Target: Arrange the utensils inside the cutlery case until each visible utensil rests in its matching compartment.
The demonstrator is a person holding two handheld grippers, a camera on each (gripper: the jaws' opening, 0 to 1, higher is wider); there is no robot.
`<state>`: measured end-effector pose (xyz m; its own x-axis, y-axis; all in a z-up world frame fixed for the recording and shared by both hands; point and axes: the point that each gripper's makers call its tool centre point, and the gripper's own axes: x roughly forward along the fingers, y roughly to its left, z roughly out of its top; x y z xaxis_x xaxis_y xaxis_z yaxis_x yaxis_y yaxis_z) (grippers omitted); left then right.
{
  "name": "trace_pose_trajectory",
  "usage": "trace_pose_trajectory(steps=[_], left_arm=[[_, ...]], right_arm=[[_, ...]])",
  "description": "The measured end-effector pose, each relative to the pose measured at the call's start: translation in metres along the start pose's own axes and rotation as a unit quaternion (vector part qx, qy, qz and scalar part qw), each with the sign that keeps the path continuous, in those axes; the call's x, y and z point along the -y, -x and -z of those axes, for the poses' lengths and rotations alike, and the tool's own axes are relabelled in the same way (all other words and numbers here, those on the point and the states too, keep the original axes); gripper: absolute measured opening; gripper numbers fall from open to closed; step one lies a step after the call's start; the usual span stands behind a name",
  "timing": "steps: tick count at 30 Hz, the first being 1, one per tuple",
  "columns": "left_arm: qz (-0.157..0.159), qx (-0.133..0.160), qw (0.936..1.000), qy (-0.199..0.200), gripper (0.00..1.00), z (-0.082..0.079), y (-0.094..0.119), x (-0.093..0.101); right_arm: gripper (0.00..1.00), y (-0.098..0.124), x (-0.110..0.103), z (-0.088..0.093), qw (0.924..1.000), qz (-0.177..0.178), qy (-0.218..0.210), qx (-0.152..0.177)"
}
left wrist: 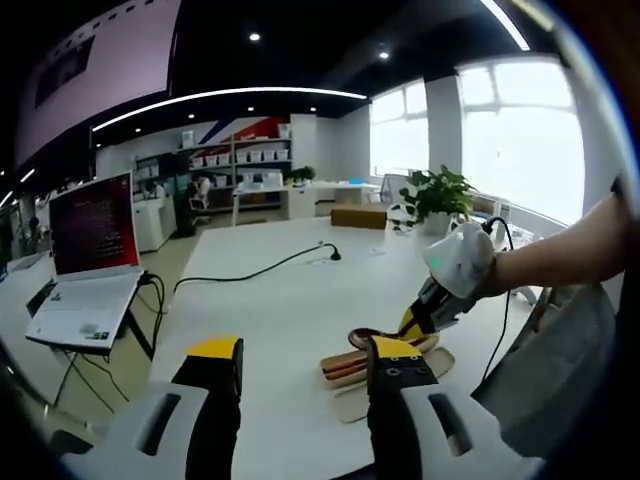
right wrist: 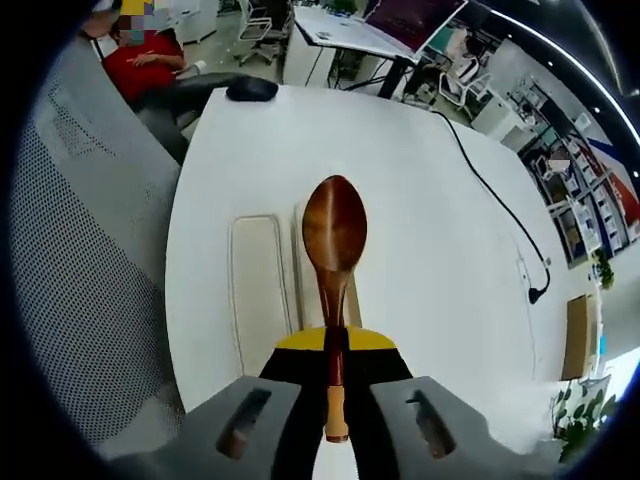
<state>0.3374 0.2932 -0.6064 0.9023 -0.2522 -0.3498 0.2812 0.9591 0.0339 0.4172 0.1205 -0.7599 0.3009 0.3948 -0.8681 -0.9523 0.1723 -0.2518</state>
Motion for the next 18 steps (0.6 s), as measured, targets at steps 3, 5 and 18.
trace_pose_trajectory(steps=[3, 5, 18], left_arm=[[0.003, -0.005, 1.0000, -0.005, 0.50, 0.002, -0.001, 0.001], [0.005, -0.007, 0.9999, -0.006, 0.50, 0.002, -0.001, 0.003], [0.009, -0.015, 0.9998, -0.005, 0.45, 0.005, -0.002, 0.003]], right_arm=[[0.00, -0.005, 0.002, 0.000, 1.0000, -0.003, -0.005, 0.006], [0.00, -0.007, 0.002, -0.001, 0.9998, -0.008, -0.010, 0.016], [0.00, -0.026, -0.002, 0.001, 0.9997, -0.024, 0.000, -0.002]])
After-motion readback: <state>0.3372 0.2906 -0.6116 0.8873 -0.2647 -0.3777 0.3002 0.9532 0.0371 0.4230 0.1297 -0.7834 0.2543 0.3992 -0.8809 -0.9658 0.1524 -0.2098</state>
